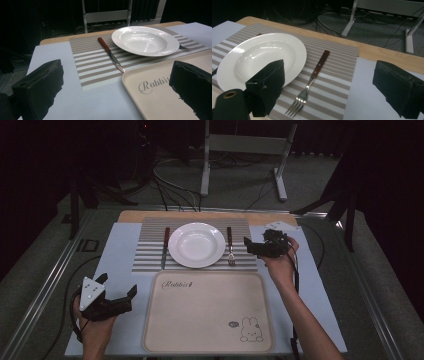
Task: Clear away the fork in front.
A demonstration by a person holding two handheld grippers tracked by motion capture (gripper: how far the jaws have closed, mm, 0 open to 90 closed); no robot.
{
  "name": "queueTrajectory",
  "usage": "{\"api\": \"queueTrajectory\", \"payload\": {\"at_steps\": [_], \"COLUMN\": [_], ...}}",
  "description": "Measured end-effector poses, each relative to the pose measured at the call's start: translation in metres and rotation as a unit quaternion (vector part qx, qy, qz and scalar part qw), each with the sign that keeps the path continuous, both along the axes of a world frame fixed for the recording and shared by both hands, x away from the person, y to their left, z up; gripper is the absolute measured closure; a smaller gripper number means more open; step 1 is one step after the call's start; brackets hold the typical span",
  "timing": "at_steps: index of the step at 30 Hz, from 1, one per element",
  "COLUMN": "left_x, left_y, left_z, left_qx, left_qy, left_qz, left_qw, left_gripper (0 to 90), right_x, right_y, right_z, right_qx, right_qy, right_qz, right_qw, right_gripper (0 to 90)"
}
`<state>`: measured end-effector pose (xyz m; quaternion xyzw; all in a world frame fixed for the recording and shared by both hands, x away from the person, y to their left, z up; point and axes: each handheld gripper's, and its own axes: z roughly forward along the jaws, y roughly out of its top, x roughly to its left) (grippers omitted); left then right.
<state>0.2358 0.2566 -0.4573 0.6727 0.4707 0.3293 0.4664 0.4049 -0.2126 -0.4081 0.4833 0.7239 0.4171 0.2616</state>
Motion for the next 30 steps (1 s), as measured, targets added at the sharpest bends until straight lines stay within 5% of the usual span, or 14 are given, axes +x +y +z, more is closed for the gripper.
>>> {"api": "queueTrajectory", "payload": {"at_steps": [9,30], "left_x": [0.0,-0.001], "left_y": [0.0,0.002], "left_z": [0.0,-0.001], "left_qx": [0.001,-0.005], "left_qy": [0.0,-0.001], "left_qz": [0.0,0.005], "left_qw": [1.0,1.0], "left_gripper": [0.0,0.0], "right_x": [0.024,0.061], "right_y": [0.015,0.032], "right_z": [-0.003,-0.039], "right_qx": [-0.008,-0.005], "right_qy": [0.005,0.041], "right_qz": [-0.006,-0.026], "right_qw": [0.9999,0.9988], "right_gripper": [10.8,10.8]}}
